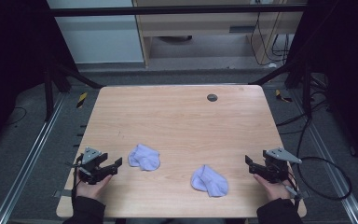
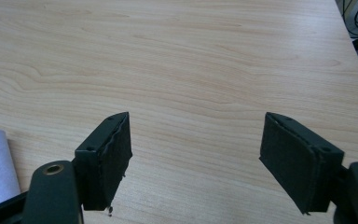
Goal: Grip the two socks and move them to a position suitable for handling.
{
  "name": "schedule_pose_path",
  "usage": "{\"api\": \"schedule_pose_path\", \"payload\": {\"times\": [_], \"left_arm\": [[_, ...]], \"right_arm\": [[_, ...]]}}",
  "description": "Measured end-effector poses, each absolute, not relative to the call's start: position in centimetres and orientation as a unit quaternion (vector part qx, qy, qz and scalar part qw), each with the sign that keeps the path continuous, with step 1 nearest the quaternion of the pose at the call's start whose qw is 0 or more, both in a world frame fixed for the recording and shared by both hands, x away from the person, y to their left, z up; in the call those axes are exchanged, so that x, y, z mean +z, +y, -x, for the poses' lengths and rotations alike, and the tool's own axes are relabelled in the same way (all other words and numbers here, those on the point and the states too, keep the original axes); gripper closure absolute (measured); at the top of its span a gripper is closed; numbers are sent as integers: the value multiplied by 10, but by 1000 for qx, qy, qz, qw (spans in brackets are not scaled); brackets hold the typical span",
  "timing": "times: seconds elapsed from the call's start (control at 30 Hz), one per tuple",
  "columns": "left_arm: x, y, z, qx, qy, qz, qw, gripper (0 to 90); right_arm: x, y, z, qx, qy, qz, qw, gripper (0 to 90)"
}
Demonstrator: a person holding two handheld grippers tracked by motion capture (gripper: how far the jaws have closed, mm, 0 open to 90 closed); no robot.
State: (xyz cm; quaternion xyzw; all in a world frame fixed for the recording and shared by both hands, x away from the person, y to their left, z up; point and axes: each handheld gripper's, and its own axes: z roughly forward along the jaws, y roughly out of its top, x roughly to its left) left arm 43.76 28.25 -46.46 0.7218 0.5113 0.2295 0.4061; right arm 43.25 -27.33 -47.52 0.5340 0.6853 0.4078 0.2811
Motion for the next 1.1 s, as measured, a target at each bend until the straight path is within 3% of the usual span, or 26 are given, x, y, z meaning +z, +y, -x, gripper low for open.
{"api": "schedule_pose_path", "payload": {"times": [1.1], "left_arm": [[-448, 181, -426, 205, 424, -770, 431, 335]], "right_arm": [[-450, -222, -418, 420, 746, -455, 245, 357]]}}
